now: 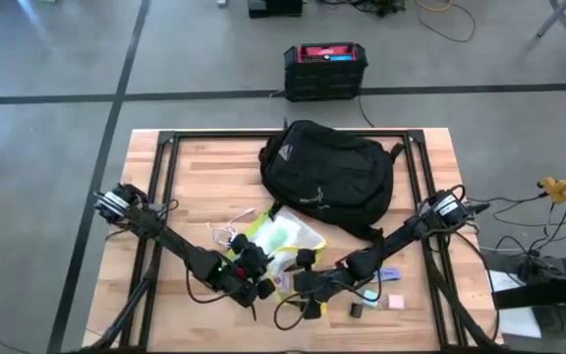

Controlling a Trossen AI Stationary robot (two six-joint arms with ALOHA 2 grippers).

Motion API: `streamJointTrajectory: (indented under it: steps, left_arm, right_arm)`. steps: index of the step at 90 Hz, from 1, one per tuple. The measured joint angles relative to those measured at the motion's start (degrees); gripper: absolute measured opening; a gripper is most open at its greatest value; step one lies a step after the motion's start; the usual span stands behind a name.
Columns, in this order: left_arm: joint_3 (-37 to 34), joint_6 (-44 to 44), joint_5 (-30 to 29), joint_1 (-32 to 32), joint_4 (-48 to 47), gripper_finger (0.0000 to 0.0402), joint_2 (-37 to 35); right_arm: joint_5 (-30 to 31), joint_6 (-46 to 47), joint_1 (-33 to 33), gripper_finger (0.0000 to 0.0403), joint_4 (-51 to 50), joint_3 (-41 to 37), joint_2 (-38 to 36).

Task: Unpack backpack
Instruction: Remove the purple game cards from the yellow green zip bag

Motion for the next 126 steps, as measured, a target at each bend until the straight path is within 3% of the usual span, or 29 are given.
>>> streamJointTrajectory:
  steps: [39,84,126]
  left_arm:
    - [0.0,-0.4,0.0,0.0,0.0,0.0,0.0]
    - [0.0,-0.9,0.0,0.0,-0.1,0.0,0.0]
    - [0.0,-0.8,0.6,0.0,-0.2,0.0,0.0]
  right_arm:
    - [0.0,0.8,0.5,0.04,2.5,0.0,1.0]
    - [2.5,-5.0,0.5,0.04,6.1,-0.1,3.5]
    - [-0.9,1.7,-3.7,0.04,8.7,0.1,9.6]
